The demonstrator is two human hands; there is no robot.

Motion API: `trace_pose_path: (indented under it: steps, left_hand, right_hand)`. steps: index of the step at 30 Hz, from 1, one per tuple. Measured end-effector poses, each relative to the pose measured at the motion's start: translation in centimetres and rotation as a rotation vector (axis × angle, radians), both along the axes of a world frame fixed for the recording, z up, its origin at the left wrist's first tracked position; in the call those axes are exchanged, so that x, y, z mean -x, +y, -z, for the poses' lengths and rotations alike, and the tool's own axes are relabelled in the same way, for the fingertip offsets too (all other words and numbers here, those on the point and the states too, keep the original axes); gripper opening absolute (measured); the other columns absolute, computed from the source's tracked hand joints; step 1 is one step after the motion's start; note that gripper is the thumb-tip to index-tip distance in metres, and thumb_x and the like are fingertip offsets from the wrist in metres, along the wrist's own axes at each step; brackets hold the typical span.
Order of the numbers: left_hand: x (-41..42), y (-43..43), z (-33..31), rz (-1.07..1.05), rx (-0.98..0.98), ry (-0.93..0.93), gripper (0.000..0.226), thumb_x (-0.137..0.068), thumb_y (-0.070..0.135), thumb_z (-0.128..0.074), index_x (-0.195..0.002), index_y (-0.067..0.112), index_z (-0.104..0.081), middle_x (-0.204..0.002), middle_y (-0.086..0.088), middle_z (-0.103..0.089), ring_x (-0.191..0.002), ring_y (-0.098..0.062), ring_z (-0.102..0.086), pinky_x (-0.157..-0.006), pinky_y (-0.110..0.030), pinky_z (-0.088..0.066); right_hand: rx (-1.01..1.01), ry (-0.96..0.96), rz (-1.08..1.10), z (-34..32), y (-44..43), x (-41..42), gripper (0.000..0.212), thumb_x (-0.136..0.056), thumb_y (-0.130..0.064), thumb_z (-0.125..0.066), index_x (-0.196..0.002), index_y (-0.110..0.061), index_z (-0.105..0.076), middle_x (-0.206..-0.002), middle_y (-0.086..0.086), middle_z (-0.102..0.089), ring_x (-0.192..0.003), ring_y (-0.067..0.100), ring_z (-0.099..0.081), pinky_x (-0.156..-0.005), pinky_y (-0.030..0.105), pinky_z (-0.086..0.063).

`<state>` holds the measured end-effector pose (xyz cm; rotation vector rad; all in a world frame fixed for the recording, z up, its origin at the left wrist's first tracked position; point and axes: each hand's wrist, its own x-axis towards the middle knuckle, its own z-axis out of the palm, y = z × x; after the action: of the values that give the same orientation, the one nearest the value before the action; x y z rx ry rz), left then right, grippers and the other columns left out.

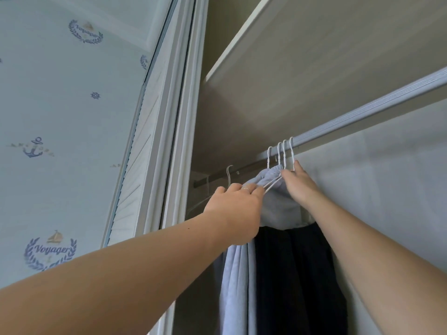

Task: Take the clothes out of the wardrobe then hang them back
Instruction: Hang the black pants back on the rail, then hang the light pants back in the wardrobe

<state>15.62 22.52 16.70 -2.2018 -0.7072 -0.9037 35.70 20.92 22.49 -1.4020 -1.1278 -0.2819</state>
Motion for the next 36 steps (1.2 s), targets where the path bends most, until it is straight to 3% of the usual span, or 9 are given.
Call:
trace_pose_path:
  steps: [3,7,12,15,19,24,36]
  left_hand:
    - [2.5,-0.6,-0.4,-0.001,-0.076,-0.058,0.069,-0.1,0.03,-0.048,-0.159,0.021,-0.013,-0.168,-0.003,-0.008,-0.153,-0.027,-0.008,-0.122,-0.047,-0.014]
    - [8.1,-1.2,-0.7,-0.005,-0.153,-0.241,0.064,-0.103,0.048,-0.035,-0.159,0.027,-0.011,-0.169,0.001,0.0,-0.154,-0.025,0.01,-0.122,-0.046,0.006]
    - [18.3,-2.0,0.8,-0.112,-0.148,-0.36,0.069,-0.097,0.062,-0.018,-0.158,0.033,-0.006,-0.168,0.003,0.007,-0.154,-0.026,0.016,-0.124,-0.051,0.006]
    - [25.8,-2.5,3.0,-0.125,-0.124,-0.414,0.066,-0.101,0.055,-0.027,-0.159,0.028,-0.011,-0.169,0.002,0.002,-0.154,-0.025,0.012,-0.124,-0.047,0.005]
    - [36.9,-4.3,7.9,-0.23,-0.079,-0.395,0.069,-0.097,0.06,-0.02,-0.159,0.027,-0.014,-0.168,0.002,-0.003,-0.154,-0.024,0.008,-0.123,-0.045,0.006]
    - [51.6,-9.4,15.4,-0.395,-0.016,-0.35,0.07,-0.097,0.061,-0.024,-0.158,0.027,-0.019,-0.168,0.002,-0.01,-0.155,-0.026,0.002,-0.124,-0.05,-0.003]
    - [80.8,-31.3,35.4,-0.963,0.293,-0.428,0.076,-0.094,0.069,-0.022,-0.159,0.035,-0.005,-0.168,0.007,0.008,-0.153,-0.021,0.018,-0.123,-0.051,0.007]
  right_hand:
    - [0.01,0.019,-0.042,1.3,-1.4,1.2,0.069,-0.094,-0.067,-0.033,-0.155,-0.038,-0.018,-0.162,-0.006,-0.023,-0.147,0.023,-0.025,-0.119,0.047,-0.022]
    - [-0.137,-0.111,-0.032,2.6,-3.5,5.8,0.061,-0.096,-0.061,-0.031,-0.153,-0.042,-0.019,-0.161,-0.012,-0.023,-0.148,0.016,-0.023,-0.12,0.044,-0.019]
    - [-0.274,-0.451,-0.017,5.0,-5.9,15.9,0.058,-0.101,-0.049,-0.033,-0.155,-0.038,-0.015,-0.164,-0.014,-0.009,-0.151,0.008,-0.003,-0.122,0.048,-0.009]
    - [-0.267,-0.595,-0.058,7.5,-6.8,23.0,0.062,-0.097,-0.054,-0.027,-0.155,-0.037,-0.012,-0.164,-0.013,-0.005,-0.151,0.009,0.003,-0.121,0.05,-0.004]
    - [-0.165,-0.687,-0.215,12.8,-7.3,33.4,0.064,-0.094,-0.063,-0.018,-0.153,-0.045,-0.003,-0.163,-0.019,0.005,-0.149,0.003,0.014,-0.121,0.05,0.005]
    - [-0.043,-0.662,-0.491,21.2,-8.8,47.2,0.067,-0.09,-0.066,-0.016,-0.151,-0.05,0.003,-0.16,-0.026,0.013,-0.145,-0.002,0.022,-0.119,0.043,0.014]
    - [0.125,-0.687,-1.171,39.3,-19.8,81.9,0.069,-0.09,-0.068,-0.014,-0.152,-0.047,0.008,-0.16,-0.025,0.016,-0.147,0.003,0.022,-0.118,0.046,0.016]
